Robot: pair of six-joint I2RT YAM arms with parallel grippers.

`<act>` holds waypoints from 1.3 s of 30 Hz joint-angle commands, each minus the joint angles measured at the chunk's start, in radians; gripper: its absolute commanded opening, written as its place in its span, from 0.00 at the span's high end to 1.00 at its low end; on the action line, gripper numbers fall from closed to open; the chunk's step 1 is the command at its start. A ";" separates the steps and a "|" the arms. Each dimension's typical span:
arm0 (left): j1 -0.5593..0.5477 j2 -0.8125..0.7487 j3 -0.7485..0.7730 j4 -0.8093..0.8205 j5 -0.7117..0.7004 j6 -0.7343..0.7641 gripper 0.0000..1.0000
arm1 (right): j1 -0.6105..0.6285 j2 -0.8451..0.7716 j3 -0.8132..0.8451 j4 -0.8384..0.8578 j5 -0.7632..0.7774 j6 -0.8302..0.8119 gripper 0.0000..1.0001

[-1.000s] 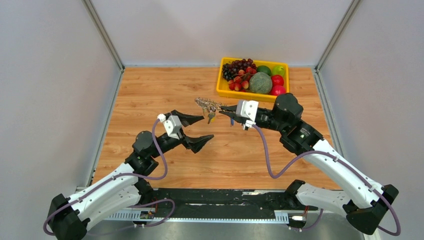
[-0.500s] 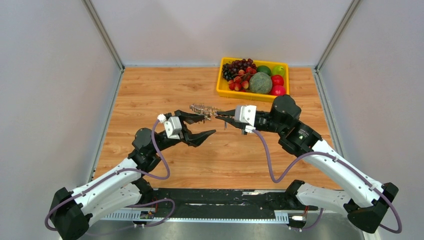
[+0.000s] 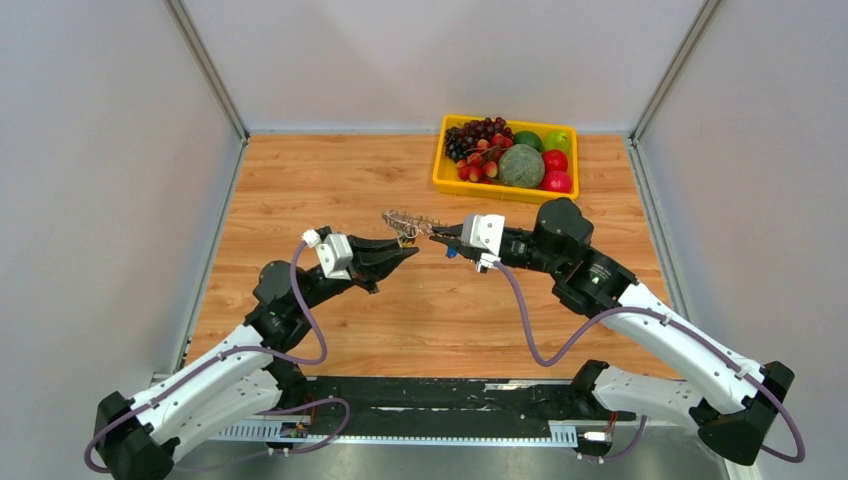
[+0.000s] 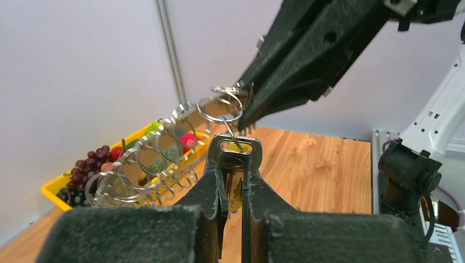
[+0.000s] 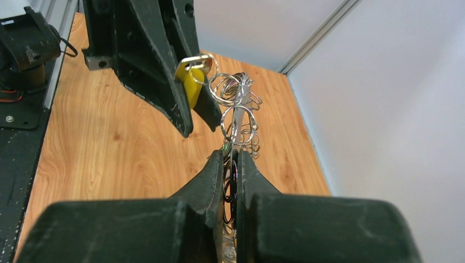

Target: Remove the keys from the keyring

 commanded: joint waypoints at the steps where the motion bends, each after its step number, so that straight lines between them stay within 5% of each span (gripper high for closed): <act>1: -0.003 -0.060 0.047 -0.133 -0.032 -0.062 1.00 | 0.002 -0.048 -0.038 0.109 0.093 0.021 1.00; 18: -0.003 0.024 0.335 -0.807 -0.080 -0.189 1.00 | 0.002 -0.105 -0.176 0.109 0.150 0.099 1.00; 29: -0.003 0.185 0.595 -1.306 -0.141 -0.106 1.00 | 0.003 -0.132 -0.240 0.109 0.285 0.157 1.00; 37: -0.003 0.259 0.691 -1.440 -0.193 -0.013 1.00 | 0.003 -0.144 -0.256 0.109 0.247 0.191 1.00; 39: -0.003 0.247 0.687 -1.421 -0.182 0.006 0.91 | 0.002 -0.145 -0.252 0.109 0.237 0.205 1.00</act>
